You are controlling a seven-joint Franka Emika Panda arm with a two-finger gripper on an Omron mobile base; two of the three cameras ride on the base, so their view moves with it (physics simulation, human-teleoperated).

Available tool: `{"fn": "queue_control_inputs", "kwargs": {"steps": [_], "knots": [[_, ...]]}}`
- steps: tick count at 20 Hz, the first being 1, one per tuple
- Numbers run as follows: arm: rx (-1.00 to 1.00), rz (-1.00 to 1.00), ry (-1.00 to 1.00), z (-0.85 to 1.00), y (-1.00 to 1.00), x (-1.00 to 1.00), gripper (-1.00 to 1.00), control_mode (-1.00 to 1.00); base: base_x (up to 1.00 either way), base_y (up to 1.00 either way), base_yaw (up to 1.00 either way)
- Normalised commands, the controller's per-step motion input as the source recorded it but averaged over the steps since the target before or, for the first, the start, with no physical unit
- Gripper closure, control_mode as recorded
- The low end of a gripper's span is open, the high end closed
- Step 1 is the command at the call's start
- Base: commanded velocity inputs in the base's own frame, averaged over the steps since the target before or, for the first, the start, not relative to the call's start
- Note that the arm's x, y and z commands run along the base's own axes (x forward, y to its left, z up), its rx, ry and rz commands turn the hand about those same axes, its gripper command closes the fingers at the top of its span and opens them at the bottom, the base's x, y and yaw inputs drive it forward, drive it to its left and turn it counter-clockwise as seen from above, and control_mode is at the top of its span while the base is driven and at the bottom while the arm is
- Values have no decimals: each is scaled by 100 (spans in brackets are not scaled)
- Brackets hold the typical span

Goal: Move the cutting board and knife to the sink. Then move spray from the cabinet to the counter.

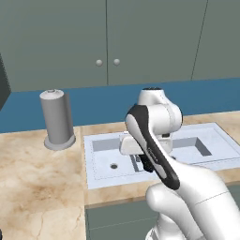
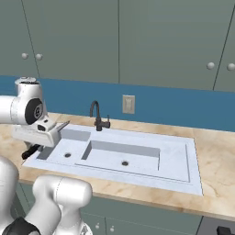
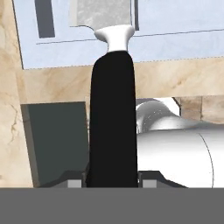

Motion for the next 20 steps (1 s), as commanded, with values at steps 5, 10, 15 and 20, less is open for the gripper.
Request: {"fn": "queue_control_inputs", "kwargs": {"steps": [5,10,15,20], "knots": [[0,0,6,-28,17,40,100,-100,0,0,0],[0,0,3,-37,16,34,100,-100,0,0,0],[0,0,1,-33,13,38,100,-100,0,0,0],[0,0,0,-26,5,36,100,-100,0,0,0]]}}
